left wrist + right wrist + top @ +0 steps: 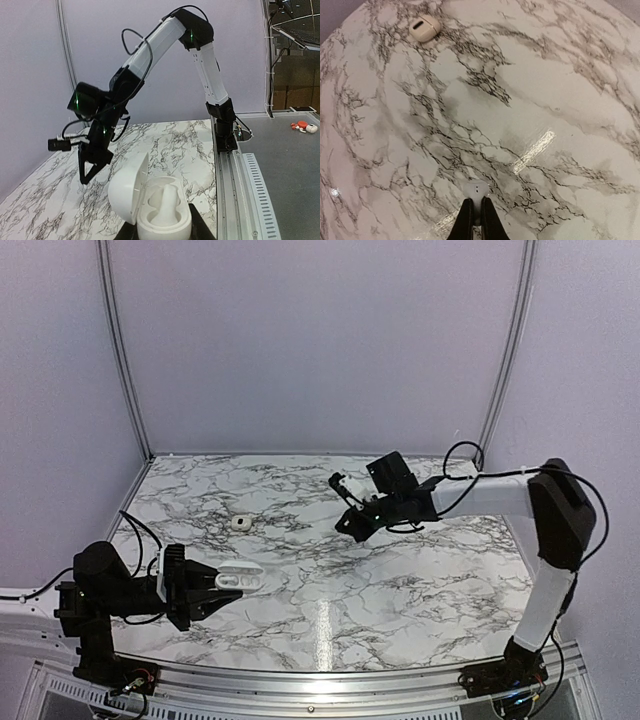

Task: Insert the wireless bluetooth earbuds into the charging case
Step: Insert the right earbud into the right side groove of the charging case.

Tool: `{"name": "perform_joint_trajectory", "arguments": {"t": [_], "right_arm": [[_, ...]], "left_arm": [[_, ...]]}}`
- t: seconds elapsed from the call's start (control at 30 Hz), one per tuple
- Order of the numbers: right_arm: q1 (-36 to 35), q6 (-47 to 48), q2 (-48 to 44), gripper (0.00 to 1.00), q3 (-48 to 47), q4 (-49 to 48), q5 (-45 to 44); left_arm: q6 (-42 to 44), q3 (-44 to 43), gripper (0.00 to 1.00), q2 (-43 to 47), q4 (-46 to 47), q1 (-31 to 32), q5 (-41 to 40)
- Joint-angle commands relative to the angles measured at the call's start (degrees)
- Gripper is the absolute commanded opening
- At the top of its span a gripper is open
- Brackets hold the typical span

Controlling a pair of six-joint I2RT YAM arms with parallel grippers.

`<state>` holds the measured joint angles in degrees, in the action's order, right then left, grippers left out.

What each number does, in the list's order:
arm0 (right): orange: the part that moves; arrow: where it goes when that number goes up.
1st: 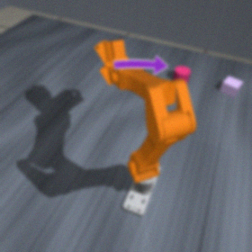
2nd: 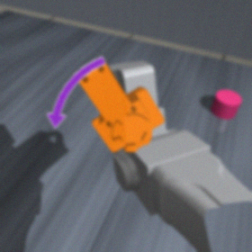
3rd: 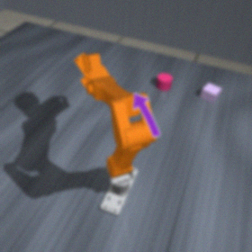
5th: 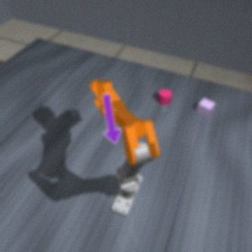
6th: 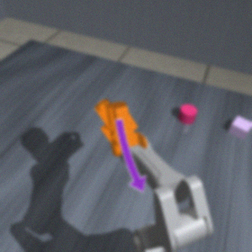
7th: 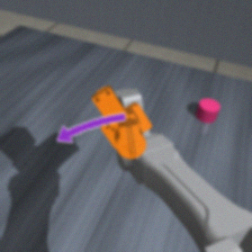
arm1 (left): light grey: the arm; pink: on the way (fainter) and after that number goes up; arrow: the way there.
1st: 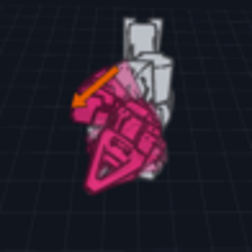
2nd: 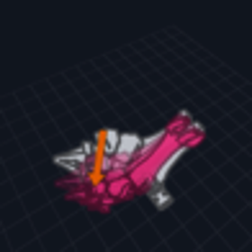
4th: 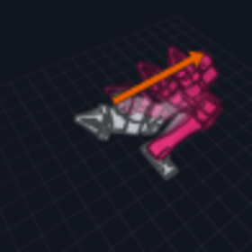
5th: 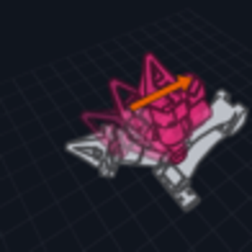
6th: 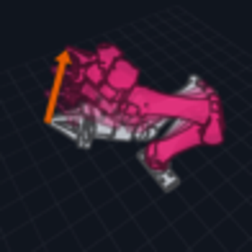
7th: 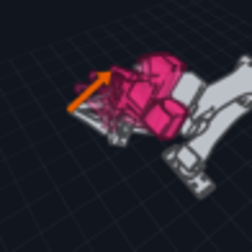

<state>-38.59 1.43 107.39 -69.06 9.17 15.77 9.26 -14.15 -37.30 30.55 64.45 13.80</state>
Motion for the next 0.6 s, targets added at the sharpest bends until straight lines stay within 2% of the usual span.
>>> {"name": "perform_joint_trajectory", "arguments": {"t": [0.0,0.17,0.3,0.57], "right_arm": [[-3.2,3.0,-15.0,0.0,2.7,-0.8,2.8],[-10.8,7.0,-27.9,0.0,6.3,-1.1,5.2],[-19.2,11.0,-34.1,0.0,5.9,0.4,2.6],[-34.8,15.6,-34.0,0.0,0.6,2.2,-5.1]], "left_arm": [[-0.3,0.0,0.0,1.1,2.1,-0.3,1.9],[-1.1,-0.5,0.0,1.1,2.1,-0.3,4.6],[-1.7,-1.1,0.0,0.9,2.1,-0.3,6.6],[-2.6,-2.1,0.0,0.0,2.1,-0.3,7.4]]}}
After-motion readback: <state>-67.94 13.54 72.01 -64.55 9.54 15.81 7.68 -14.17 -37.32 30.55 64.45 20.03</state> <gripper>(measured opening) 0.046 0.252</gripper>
